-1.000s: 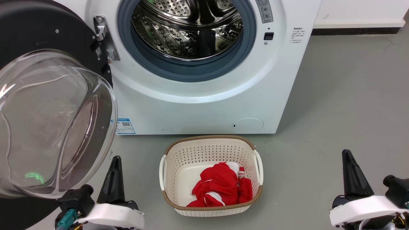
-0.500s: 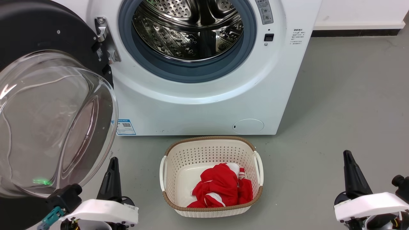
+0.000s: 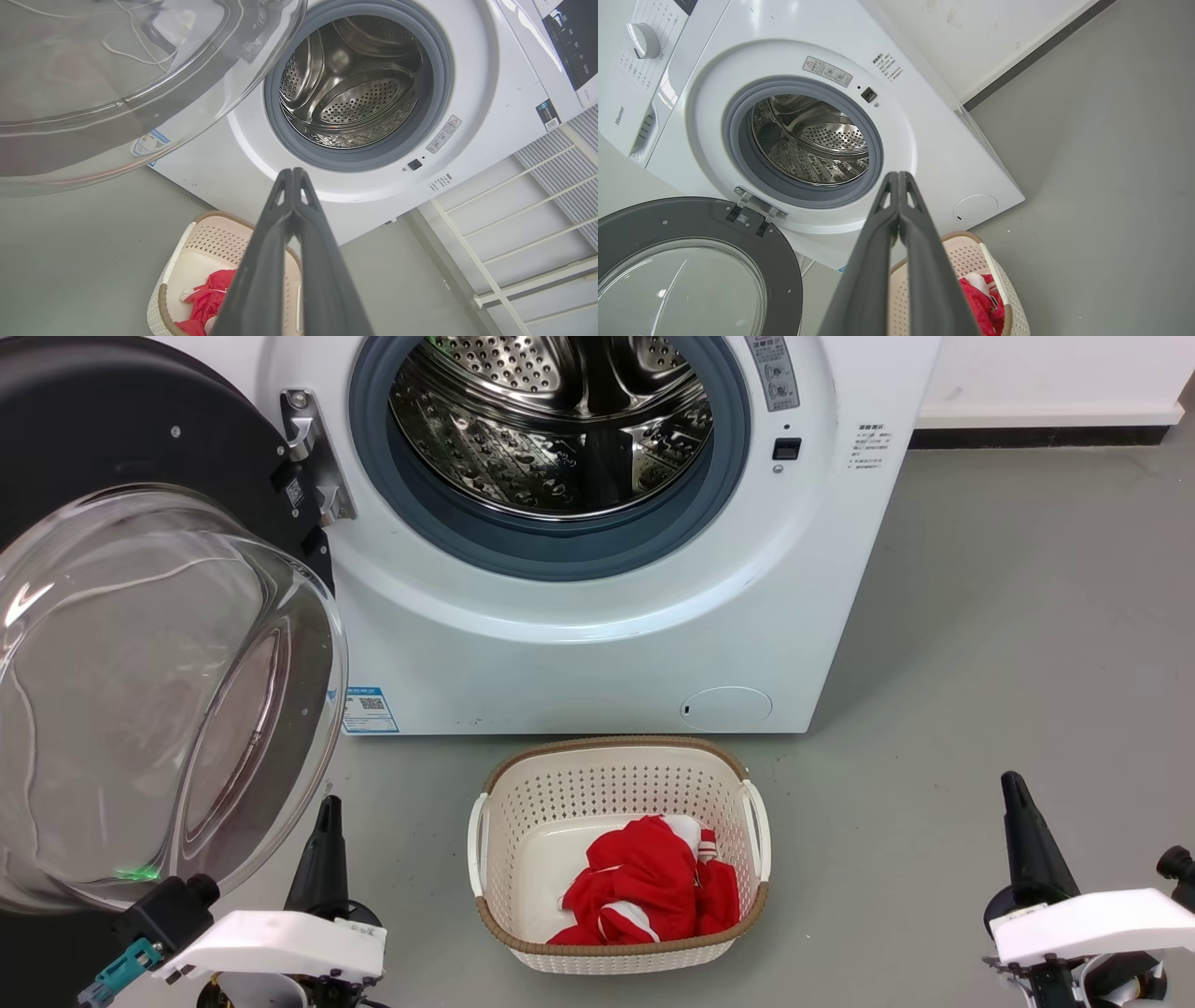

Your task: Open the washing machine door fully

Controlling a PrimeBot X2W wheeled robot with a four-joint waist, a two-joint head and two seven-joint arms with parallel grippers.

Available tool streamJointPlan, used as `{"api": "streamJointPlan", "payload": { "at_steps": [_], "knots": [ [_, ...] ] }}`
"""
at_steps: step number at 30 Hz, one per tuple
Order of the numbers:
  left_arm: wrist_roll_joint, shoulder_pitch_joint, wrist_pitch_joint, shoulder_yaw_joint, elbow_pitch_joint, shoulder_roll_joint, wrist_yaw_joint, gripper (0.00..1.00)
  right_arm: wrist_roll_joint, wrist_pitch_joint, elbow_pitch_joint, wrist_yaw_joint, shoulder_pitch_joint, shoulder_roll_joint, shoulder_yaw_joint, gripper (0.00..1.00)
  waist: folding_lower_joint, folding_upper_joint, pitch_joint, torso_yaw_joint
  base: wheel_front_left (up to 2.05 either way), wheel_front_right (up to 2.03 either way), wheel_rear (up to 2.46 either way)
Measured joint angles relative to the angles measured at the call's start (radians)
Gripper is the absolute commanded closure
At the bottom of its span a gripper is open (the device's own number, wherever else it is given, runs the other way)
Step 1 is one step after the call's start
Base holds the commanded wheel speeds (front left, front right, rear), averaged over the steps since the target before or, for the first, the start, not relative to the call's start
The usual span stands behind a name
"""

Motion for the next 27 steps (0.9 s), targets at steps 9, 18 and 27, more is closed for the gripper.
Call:
{"api": "streamJointPlan", "payload": {
  "at_steps": [9, 18, 27],
  "knots": [
    [-0.118, -0.007, 0.030, 0.010, 0.016, 0.000, -0.009, 1.00, 0.120, 0.025, 0.015, 0.000, -0.014, 0.000, -0.003, 1.00, 0.0000, 0.0000, -0.003, 0.001, 0.00, 0.00, 0.00],
    [-0.225, -0.021, 0.057, 0.022, 0.030, 0.000, -0.016, 1.00, 0.231, 0.047, 0.026, 0.000, -0.021, 0.000, -0.007, 1.00, 0.0000, 0.0000, -0.007, 0.002, 0.00, 0.00, 0.00],
    [-0.324, -0.028, 0.081, 0.030, 0.043, 0.000, -0.025, 1.00, 0.330, 0.068, 0.040, 0.000, -0.032, 0.000, -0.009, 1.00, 0.0000, 0.0000, -0.010, 0.003, 0.00, 0.00, 0.00]
  ]
}}
